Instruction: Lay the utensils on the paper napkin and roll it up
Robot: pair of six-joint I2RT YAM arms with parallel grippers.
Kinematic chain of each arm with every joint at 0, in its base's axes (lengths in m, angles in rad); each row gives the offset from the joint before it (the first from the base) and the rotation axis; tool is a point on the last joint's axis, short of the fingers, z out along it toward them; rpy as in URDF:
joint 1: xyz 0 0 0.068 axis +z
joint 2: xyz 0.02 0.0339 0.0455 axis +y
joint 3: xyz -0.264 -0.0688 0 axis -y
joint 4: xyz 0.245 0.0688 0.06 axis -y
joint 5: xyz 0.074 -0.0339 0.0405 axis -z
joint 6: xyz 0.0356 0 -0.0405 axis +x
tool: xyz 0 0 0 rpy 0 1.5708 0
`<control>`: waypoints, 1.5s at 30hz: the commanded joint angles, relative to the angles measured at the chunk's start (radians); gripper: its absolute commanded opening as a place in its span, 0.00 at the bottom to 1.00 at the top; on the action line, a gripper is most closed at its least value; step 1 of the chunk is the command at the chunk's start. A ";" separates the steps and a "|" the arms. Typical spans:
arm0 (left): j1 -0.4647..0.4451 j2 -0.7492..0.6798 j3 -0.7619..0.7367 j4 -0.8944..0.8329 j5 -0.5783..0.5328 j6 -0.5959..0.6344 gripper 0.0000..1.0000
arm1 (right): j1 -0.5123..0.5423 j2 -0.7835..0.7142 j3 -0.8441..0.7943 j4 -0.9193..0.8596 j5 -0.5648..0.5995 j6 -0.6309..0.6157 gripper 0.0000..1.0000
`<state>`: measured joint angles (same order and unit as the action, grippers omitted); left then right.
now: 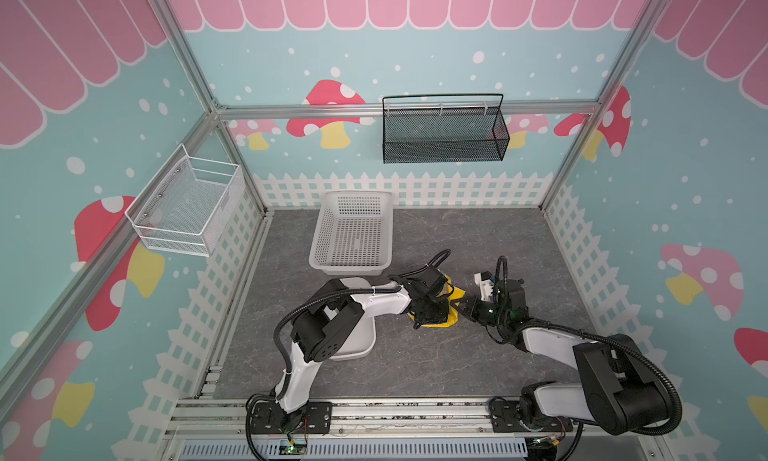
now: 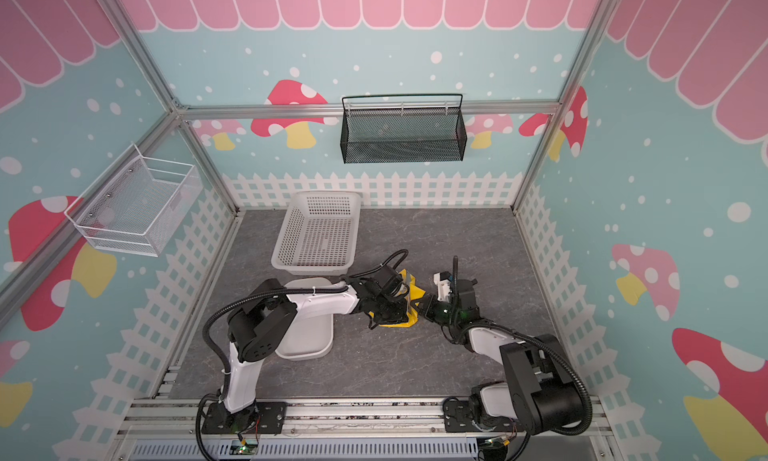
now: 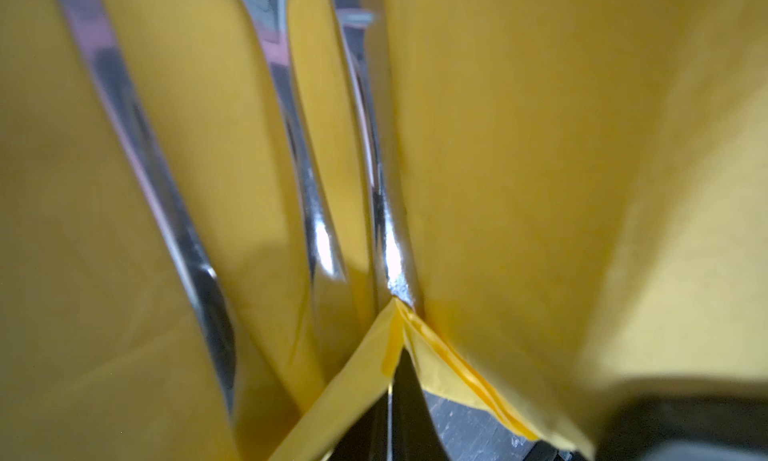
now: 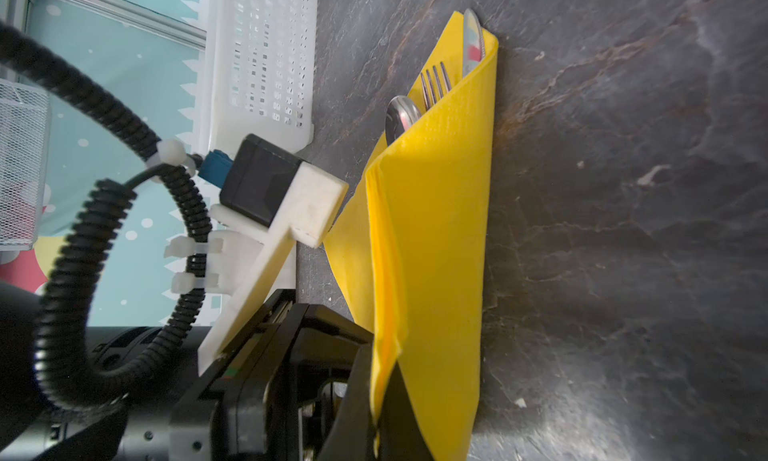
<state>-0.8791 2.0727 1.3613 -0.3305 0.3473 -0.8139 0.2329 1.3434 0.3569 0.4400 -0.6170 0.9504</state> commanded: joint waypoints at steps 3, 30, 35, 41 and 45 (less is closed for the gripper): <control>0.009 -0.063 -0.036 0.024 -0.028 -0.023 0.09 | 0.019 0.022 0.032 0.007 0.008 0.011 0.03; 0.052 -0.086 -0.131 0.067 -0.050 -0.070 0.09 | 0.084 0.101 0.068 0.047 0.012 0.048 0.05; 0.055 -0.099 -0.132 0.068 -0.056 -0.070 0.09 | 0.103 0.129 0.080 0.062 0.019 0.059 0.13; 0.066 -0.145 -0.154 0.069 -0.072 -0.077 0.10 | 0.108 0.164 0.096 0.077 -0.002 0.057 0.19; 0.088 -0.195 -0.188 0.081 -0.076 -0.086 0.14 | 0.112 0.187 0.101 0.086 -0.025 0.052 0.26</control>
<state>-0.8101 1.9347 1.1954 -0.2703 0.2977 -0.8810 0.3359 1.5158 0.4393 0.4980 -0.6228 1.0008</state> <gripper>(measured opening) 0.134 0.251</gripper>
